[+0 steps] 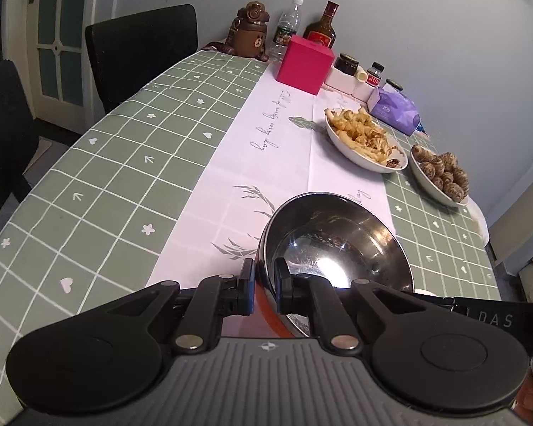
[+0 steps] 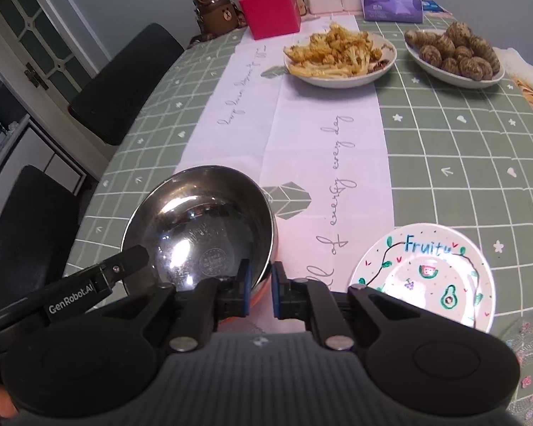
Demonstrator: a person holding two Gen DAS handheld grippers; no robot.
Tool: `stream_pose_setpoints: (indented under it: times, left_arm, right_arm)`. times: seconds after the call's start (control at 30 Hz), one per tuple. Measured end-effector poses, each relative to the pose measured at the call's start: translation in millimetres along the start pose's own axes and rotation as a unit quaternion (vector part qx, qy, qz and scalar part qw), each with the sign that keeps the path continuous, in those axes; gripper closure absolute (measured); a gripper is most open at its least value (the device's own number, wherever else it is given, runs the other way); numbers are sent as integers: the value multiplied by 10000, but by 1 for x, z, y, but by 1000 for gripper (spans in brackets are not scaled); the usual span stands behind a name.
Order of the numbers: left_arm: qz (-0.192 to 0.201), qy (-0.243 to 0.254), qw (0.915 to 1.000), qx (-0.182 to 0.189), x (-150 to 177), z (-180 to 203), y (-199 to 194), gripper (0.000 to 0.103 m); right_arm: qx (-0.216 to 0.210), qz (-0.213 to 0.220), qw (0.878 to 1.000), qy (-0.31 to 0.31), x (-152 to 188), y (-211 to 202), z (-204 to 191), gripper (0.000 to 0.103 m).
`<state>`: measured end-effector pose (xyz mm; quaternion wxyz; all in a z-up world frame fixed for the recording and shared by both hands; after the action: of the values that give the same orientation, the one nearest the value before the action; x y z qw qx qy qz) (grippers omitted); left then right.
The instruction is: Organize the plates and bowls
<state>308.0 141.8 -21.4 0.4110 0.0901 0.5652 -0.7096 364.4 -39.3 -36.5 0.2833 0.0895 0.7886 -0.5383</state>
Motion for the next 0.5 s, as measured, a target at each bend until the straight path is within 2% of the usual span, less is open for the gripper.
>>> stream_pose_setpoints:
  times: [0.23,0.5]
  left_arm:
    - [-33,31,10000,-39,12,20,-64,92]
    - [-441,190,9988,-19,65,30,-138,92]
  right_arm:
    - [-38,104,9997,-197,18,-68,-13,94]
    - [-108,37,9994,-334,81,-144,-20,94]
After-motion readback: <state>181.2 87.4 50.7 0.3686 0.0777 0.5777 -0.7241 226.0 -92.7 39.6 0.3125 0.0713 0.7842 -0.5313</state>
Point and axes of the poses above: each gripper's, at about its wrist camera, not at the fingertips, and y roughly the way its jaws point, z to its right, x to its underside, the point moved 4 cm from there along y, roughly the way its jaws point, and after that the axes turned 5 degrees about -y, right-handed, at the moved point
